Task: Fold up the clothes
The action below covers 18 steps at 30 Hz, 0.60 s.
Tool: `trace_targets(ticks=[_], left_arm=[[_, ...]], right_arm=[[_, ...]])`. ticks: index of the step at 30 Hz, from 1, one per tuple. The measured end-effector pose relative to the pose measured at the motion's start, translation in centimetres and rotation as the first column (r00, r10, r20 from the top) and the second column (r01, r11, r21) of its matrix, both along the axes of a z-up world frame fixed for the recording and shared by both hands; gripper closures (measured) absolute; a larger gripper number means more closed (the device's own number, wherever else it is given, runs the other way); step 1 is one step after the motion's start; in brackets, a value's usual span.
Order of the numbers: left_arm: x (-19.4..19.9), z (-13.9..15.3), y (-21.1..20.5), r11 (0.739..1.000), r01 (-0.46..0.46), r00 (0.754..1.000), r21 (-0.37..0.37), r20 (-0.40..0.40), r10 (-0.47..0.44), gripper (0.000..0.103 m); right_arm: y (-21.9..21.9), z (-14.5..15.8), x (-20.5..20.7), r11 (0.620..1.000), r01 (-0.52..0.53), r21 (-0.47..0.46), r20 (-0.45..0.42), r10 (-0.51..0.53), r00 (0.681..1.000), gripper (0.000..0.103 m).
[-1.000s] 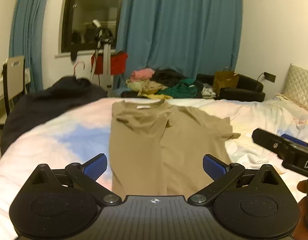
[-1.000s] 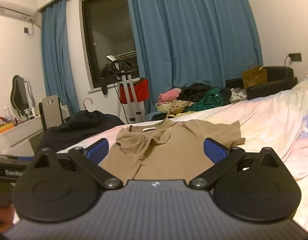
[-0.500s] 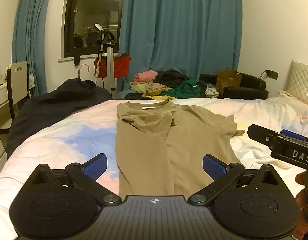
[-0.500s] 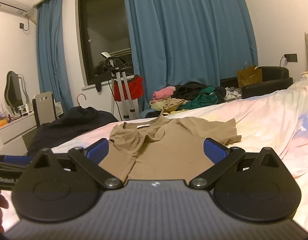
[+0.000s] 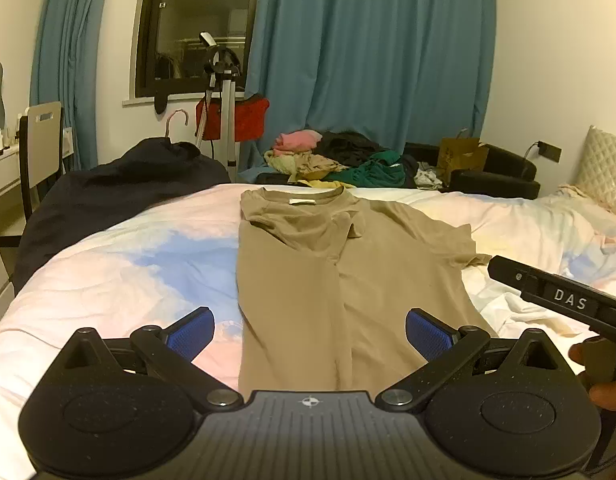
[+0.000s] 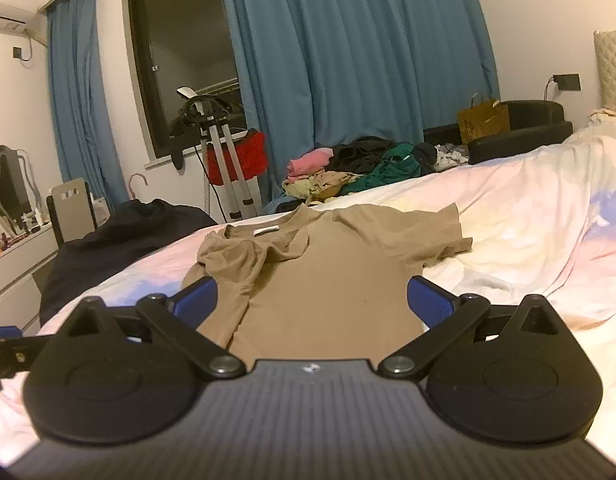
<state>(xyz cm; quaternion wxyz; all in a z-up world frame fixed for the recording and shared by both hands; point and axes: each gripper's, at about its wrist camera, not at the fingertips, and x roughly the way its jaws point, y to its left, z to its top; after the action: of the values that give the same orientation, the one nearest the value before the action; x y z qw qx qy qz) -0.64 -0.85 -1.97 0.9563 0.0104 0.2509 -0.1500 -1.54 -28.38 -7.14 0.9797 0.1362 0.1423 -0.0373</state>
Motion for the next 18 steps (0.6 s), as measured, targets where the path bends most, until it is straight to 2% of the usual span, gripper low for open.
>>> trace_targets(ticks=[4,7,9,11,14,18], left_arm=[[0.0,0.0,0.1,1.000,-0.006,1.000,0.000,-0.004,0.006,0.000],[-0.1,0.1,0.1,1.000,-0.007,1.000,-0.004,-0.008,0.007,0.000],[-0.1,0.1,0.1,1.000,-0.012,1.000,-0.001,-0.007,0.012,0.000],[0.0,0.0,0.1,1.000,-0.019,1.000,0.003,-0.011,0.019,0.000],[0.3,-0.3,0.2,1.000,-0.019,0.999,-0.015,-0.027,0.019,0.000],[0.9,-0.9,0.2,0.999,-0.009,0.999,-0.044,-0.048,0.007,0.000]], right_arm=[[-1.4,-1.2,1.3,0.992,-0.007,0.127,-0.025,0.010,1.000,0.000],[-3.6,-2.9,3.0,0.948,-0.005,0.320,-0.044,0.020,0.999,0.000],[-5.7,-4.3,4.5,0.887,0.012,0.462,-0.051,0.013,0.999,0.001],[-7.7,-5.5,6.3,0.824,0.044,0.565,-0.057,-0.014,0.998,0.001],[-10.6,-7.2,9.4,0.742,0.063,0.667,-0.051,-0.039,0.998,0.001],[-14.0,-10.7,13.2,0.594,0.082,0.800,-0.037,-0.088,0.995,0.002]])
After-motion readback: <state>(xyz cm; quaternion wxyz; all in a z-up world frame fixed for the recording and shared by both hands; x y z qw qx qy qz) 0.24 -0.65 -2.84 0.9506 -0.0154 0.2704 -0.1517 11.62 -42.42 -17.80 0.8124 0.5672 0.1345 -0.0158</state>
